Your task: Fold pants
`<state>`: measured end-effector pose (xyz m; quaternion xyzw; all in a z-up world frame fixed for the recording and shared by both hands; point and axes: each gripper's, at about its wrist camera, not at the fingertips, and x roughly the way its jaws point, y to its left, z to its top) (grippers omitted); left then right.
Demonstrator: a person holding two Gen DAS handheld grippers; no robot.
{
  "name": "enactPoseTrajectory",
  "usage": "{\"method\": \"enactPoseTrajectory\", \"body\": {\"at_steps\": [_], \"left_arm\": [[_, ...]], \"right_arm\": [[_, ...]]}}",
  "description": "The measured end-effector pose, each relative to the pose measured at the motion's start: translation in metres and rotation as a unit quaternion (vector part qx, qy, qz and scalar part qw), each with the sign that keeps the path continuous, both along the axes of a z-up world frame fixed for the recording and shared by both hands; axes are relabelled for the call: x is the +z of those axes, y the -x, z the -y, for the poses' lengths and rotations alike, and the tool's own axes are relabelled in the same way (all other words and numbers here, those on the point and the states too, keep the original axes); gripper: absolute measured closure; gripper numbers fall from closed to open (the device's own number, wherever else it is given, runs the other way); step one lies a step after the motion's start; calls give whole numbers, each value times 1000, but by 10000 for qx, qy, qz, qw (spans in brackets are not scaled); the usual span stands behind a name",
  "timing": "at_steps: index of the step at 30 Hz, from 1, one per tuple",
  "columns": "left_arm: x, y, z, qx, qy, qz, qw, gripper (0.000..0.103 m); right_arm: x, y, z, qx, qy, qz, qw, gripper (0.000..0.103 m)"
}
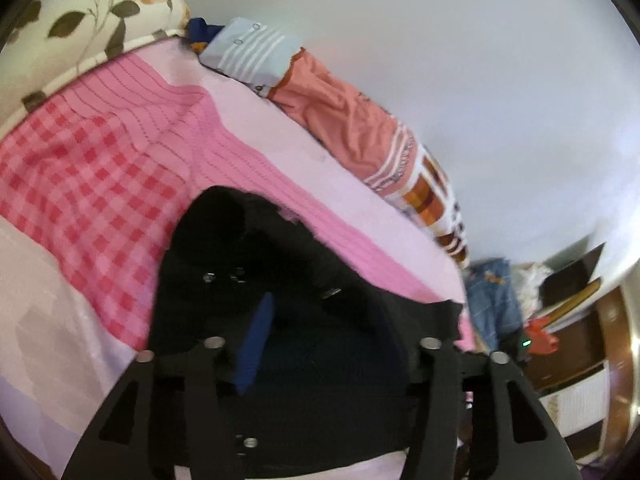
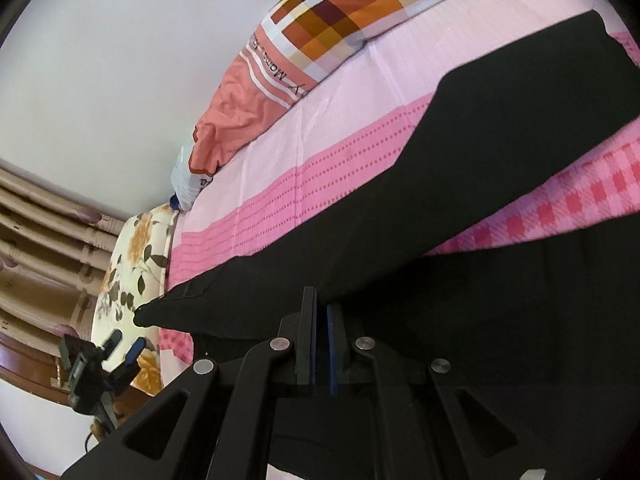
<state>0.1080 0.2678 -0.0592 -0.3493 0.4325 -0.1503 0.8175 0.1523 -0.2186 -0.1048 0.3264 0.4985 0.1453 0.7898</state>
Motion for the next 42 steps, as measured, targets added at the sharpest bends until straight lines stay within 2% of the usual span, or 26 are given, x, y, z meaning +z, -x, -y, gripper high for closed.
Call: {"method": "enactPoseTrajectory", "body": {"at_steps": [1, 2, 6, 8, 10, 12, 13, 14, 15, 18, 24, 33, 37, 39, 42], "left_arm": [[-1, -2, 0, 41, -5, -72, 10000, 31], [-5, -6, 0, 120, 6, -198, 9997, 29], [-21, -15, -1, 178, 558, -371, 9976, 29], [-25, -20, 1, 301, 581, -416, 9970, 29], [-34, -25, 1, 482, 788, -504, 9945, 29], [-48, -29, -3, 766, 1020, -740, 9891, 35], [-53, -31, -4, 856, 1053, -809, 9874, 53], [-59, -33, -5, 893, 1027, -876, 9868, 76], [-63, -33, -3, 898, 949, -920, 9871, 84], [-61, -21, 4, 954, 584, -787, 9906, 85], [-57, 23, 7, 897, 324, -765, 9925, 86], [-78, 91, 9, 951, 241, -1282, 9869, 86], [-92, 105, 11, 999, 144, -1421, 9847, 86], [-100, 106, 14, 961, -11, -1461, 9846, 86], [-109, 110, 15, 977, -36, -1529, 9834, 85]], "right_arm": [[-1, 0, -1, 8, -9, -8, 10000, 97], [-1, 1, -1, 5, -31, -13, 10000, 97], [0, 4, -2, 17, -78, 3, 10000, 97], [1, 6, -3, 41, -75, 9, 10000, 97], [1, 8, -3, 55, -97, -9, 9999, 97], [1, 11, -2, 62, -113, -10, 9999, 97], [1, 12, -2, 66, -118, -6, 9999, 97], [1, 13, -2, 72, -129, -1, 9999, 97], [1, 15, -3, 89, -154, 10, 9998, 97], [6, 23, -5, 141, -51, 101, 9998, 97], [6, 63, -8, 279, -7, 49, 9996, 97], [-32, 116, -2, 306, -272, -562, 9976, 97], [-43, 123, -2, 297, -246, -653, 9971, 97], [-53, 126, 0, 262, -311, -725, 9965, 97], [-63, 127, 3, 216, -469, -813, 9954, 97]]}}
